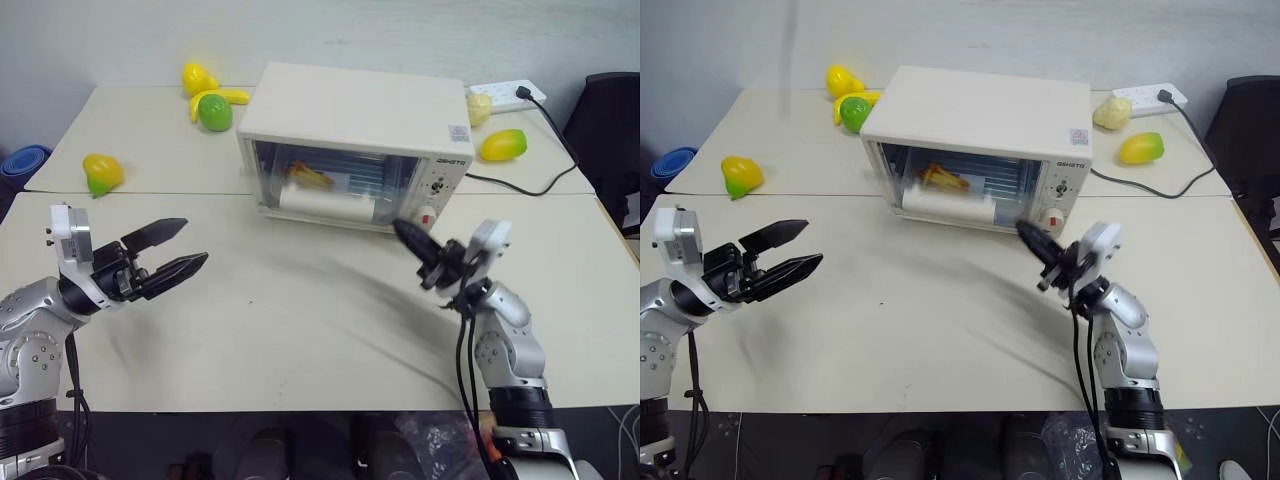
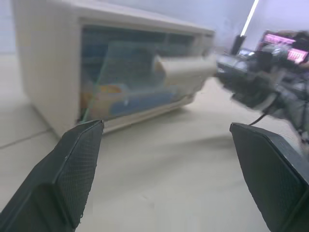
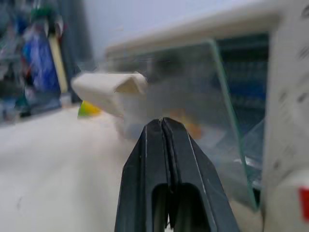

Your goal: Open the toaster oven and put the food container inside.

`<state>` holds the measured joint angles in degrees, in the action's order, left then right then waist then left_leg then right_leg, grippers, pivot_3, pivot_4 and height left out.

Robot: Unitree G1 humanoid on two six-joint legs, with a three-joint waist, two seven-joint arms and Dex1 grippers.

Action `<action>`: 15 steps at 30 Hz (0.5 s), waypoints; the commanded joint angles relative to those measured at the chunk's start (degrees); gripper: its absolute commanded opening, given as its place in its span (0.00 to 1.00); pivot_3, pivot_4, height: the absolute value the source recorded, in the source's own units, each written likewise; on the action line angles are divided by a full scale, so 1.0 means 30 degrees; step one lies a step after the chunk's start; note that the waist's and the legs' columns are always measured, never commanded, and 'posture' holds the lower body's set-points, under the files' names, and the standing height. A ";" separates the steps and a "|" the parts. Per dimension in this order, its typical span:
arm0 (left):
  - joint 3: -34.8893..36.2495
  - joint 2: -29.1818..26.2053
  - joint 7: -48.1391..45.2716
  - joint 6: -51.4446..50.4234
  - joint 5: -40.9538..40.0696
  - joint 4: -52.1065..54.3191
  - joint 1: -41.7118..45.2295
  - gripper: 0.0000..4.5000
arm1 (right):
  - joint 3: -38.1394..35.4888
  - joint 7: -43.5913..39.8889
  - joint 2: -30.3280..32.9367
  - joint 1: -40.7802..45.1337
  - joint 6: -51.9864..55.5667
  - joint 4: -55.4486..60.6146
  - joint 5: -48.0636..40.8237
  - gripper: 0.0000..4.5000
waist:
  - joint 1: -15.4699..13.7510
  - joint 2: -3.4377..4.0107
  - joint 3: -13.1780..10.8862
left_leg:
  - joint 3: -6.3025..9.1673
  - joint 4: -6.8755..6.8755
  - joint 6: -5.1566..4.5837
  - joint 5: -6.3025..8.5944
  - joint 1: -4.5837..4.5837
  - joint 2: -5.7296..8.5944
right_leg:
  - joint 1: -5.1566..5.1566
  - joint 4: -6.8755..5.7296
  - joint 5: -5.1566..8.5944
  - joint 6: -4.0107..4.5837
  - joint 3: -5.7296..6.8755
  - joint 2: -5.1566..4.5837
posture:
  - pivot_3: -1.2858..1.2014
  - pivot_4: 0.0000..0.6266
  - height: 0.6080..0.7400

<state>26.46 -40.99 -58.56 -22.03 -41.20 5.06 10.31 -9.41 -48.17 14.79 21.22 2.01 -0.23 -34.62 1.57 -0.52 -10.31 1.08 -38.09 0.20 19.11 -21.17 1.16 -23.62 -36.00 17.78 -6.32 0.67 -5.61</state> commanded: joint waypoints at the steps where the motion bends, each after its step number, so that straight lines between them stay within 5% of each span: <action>1: 0.0305 -0.0358 -0.0292 0.2717 0.2079 -0.0205 -0.1238 0.99 | -0.0566 -0.0506 0.1843 0.0534 0.2087 0.2062 -0.1514 0.00 | 0.0012 0.0006 0.0003 | -0.0003 0.0004 -0.0001 0.0001 0.0002 0.0000 | 0.0001 0.0007 0.0000 0.0000 -0.0003 -0.0001 | 0.52 0.24 1.00; 4: 0.0450 -0.0615 -0.0887 0.4144 0.3020 -0.0837 -0.2576 1.00 | 0.0272 -0.3044 0.4535 -0.0464 0.2444 0.2751 -0.0615 0.13 | -0.0019 0.0005 0.0003 | 0.0004 0.0039 -0.0011 0.0008 -0.0001 -0.0011 | 0.0006 0.0026 0.0003 0.0006 0.0008 0.0003 | 0.52 0.24 1.00; 8: 0.0846 -0.0345 -0.0938 0.6008 0.4030 -0.1102 -0.4621 1.00 | 0.0417 -0.6090 0.7042 -0.2604 0.0432 0.1632 0.0950 0.43 | -0.0068 -0.0001 0.0005 | -0.0011 0.0053 -0.0052 0.0032 -0.0017 -0.0008 | 0.0009 0.0053 0.0004 0.0007 0.0006 -0.0005 | 0.52 0.24 1.00; 15: 0.0815 0.0757 0.0401 0.9052 0.5936 -0.0714 -0.7120 1.00 | -0.0198 -0.9112 0.8168 -0.5045 -0.3679 -0.1255 0.2104 0.97 | -0.0050 0.0007 0.0009 | -0.0035 0.0006 -0.0101 0.0059 0.0056 -0.0001 | 0.0080 0.0095 -0.0009 -0.0015 -0.0021 -0.0031 | 0.52 0.24 1.00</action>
<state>28.35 -38.83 -58.06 2.41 -24.74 1.63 -10.21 -8.09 -74.03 38.61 6.44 -6.33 -3.93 -28.26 1.42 -0.50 -10.28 0.97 -38.06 -0.11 19.29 -21.00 1.16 -23.40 -35.72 17.75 -6.37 0.60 -5.70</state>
